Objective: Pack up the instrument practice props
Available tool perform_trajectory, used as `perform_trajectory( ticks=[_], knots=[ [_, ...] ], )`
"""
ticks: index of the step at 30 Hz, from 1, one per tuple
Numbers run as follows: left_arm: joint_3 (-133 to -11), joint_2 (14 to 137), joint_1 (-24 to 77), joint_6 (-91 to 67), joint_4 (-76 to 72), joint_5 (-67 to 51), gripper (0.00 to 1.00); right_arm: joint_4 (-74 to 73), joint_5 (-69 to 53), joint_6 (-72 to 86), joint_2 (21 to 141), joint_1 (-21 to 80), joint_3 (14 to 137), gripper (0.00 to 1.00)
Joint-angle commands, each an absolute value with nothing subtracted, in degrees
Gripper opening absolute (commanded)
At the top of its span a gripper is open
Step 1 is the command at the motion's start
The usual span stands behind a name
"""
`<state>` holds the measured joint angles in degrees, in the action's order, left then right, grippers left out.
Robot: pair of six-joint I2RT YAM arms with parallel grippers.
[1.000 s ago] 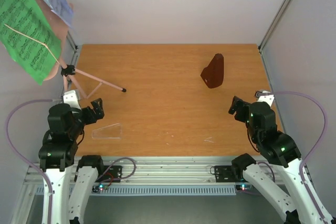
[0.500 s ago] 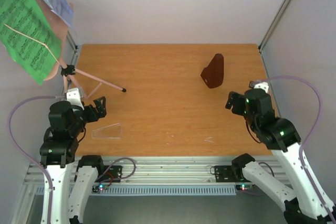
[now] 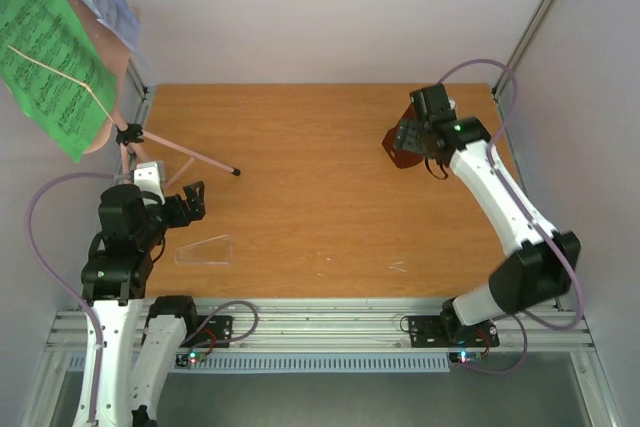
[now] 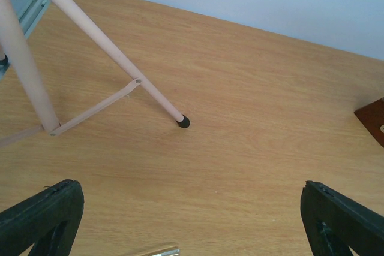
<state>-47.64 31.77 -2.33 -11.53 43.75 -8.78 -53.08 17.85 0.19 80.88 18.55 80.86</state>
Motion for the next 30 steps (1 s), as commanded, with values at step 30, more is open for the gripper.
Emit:
perform_trajectory(
  ticks=[30],
  knots=[
    [-46.4, 31.4, -1.1, -10.6, 40.3, -9.5, 0.99, -56.4, 24.2, 6.6, 115.8, 14.2, 114.4, 0.72]
  ],
)
